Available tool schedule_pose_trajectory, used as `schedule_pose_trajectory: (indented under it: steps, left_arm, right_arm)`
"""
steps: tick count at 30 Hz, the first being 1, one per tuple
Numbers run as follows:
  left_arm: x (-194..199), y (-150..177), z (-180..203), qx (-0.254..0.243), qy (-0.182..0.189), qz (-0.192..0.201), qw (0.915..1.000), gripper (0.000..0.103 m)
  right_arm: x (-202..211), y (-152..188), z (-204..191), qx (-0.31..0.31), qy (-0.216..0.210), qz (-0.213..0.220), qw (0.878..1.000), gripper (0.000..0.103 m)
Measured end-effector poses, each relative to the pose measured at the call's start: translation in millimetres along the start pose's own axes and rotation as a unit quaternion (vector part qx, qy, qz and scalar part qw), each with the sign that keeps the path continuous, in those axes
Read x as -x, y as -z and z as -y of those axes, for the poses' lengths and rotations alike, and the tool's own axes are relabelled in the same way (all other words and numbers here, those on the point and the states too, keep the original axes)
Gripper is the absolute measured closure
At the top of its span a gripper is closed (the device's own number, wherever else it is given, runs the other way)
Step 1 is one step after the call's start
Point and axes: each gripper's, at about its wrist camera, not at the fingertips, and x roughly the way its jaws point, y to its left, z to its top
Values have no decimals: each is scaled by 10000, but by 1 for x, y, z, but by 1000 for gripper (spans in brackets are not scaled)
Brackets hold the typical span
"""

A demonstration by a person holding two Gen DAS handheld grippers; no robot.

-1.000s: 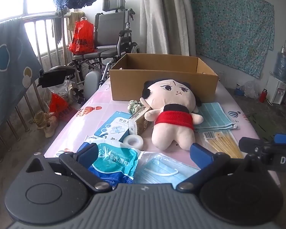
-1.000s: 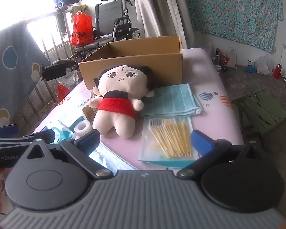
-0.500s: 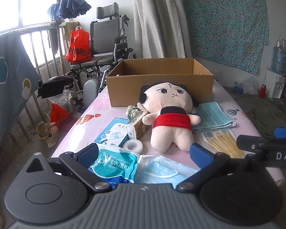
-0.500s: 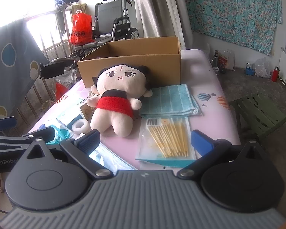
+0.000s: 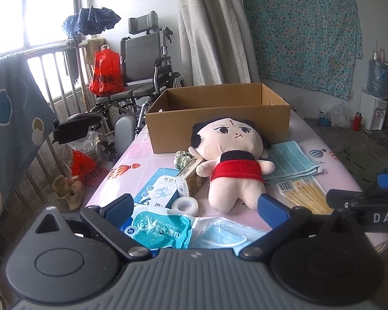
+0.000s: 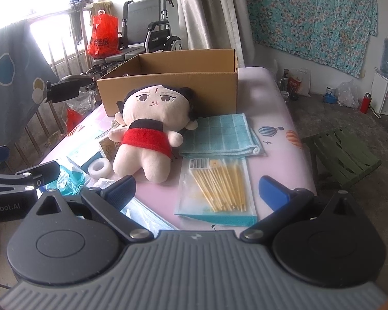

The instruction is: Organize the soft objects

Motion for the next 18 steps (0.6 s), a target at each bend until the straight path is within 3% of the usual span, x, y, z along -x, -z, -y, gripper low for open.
schedule_pose_trajectory:
  steps: [18]
  left_arm:
    - [2, 1, -3, 129, 44, 75, 9999, 0]
  right_arm:
    - [5, 1, 7, -96, 72, 85, 9999, 1]
